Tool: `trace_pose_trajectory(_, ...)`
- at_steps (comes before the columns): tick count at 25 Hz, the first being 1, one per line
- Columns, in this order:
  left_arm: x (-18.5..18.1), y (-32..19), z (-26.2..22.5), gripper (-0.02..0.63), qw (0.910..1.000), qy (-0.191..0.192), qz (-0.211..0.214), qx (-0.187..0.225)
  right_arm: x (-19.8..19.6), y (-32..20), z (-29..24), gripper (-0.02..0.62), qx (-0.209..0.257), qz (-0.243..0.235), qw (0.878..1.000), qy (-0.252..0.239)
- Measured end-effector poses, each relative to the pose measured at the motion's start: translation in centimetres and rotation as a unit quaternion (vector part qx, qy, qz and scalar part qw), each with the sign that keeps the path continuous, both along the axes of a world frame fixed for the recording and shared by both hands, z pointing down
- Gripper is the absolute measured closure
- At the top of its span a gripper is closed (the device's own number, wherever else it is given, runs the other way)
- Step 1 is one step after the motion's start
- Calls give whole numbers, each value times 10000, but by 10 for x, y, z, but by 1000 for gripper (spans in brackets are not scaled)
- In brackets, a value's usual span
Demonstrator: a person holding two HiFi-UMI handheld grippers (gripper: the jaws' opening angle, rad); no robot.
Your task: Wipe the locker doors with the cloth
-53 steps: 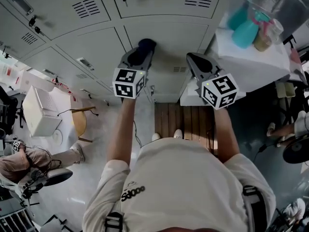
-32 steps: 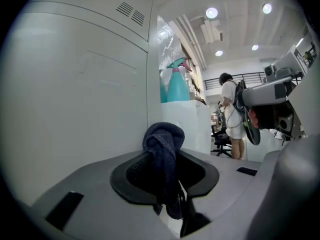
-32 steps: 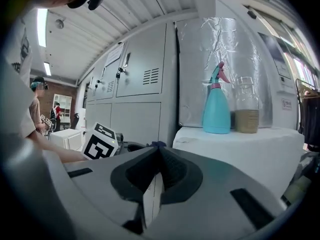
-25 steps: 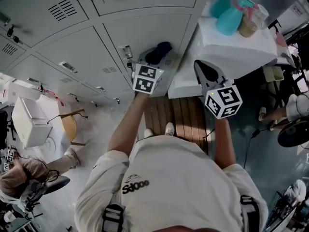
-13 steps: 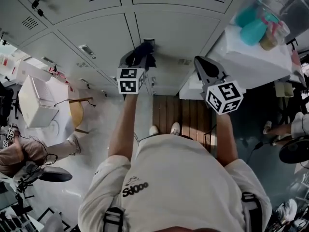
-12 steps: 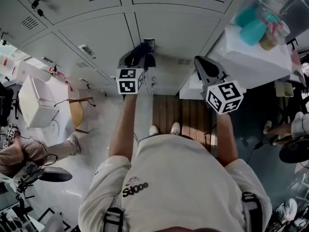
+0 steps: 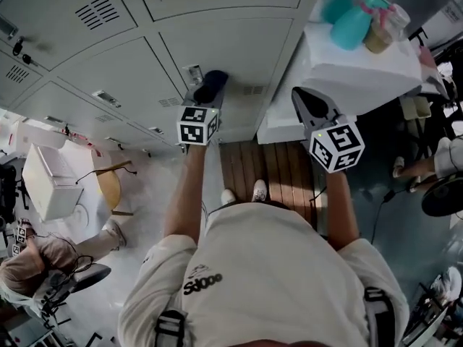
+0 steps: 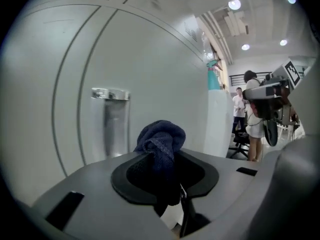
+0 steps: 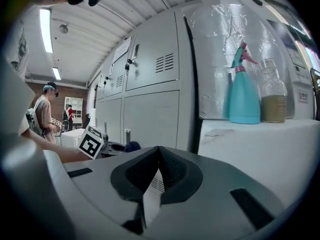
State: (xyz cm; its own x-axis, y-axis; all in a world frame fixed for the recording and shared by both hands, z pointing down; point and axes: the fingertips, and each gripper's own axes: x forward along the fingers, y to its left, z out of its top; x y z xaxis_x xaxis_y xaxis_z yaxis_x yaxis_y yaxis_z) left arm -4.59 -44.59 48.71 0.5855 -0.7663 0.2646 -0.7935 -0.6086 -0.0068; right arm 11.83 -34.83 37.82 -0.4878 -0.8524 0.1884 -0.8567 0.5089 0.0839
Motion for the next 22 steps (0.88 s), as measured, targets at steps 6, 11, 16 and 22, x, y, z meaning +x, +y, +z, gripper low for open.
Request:
trace_pose_trajectory(6, 76, 1, 24, 492, 9984, -13, 547, -111, 46, 11, 10, 591, -166, 529, 9985, -29)
trace_pose_trajectory(11, 137, 5, 43, 491, 9927, 111, 1170, -253, 63, 18, 16, 591, -269, 722, 9970, 25)
trace_pose_trajectory(16, 168, 5, 56, 492, 9906, 48, 1330, -304, 61, 24, 13, 591, -225, 742, 9970, 19)
trace_pose_trajectory(22, 115, 2, 75, 492, 9958, -26, 730, -561, 36, 19, 27, 591, -325, 463, 9984, -35)
